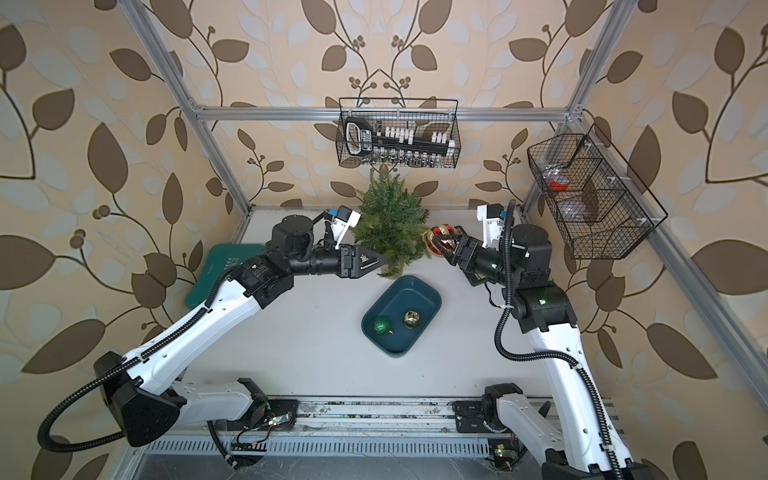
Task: Decorate the small christmas tree with ornaments
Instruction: Hang an ornament on the christmas tree.
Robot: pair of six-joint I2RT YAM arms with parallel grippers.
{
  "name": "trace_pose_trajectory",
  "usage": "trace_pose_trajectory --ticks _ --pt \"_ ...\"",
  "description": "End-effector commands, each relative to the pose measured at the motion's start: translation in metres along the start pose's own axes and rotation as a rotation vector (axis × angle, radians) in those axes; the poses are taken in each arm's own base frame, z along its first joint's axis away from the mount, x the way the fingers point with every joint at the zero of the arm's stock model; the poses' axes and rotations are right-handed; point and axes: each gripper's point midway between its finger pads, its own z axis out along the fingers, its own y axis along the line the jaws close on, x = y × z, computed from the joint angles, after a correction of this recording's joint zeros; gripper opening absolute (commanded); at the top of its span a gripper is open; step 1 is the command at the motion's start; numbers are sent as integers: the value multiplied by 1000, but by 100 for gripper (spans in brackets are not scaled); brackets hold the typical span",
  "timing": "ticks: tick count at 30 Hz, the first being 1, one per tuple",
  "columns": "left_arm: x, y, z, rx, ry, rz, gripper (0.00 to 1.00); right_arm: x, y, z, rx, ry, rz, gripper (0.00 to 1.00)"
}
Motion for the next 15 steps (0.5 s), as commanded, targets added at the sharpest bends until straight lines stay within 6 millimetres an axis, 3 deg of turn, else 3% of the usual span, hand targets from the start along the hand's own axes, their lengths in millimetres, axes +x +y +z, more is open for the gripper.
trace_pose_trajectory --ticks 1,15 --pt "-3 -14 -8 28 -29 51 70 -2 -8 6 1 0 15 62" --pt "3 -9 -7 29 -29 28 70 -16 -21 13 8 -38 58 62"
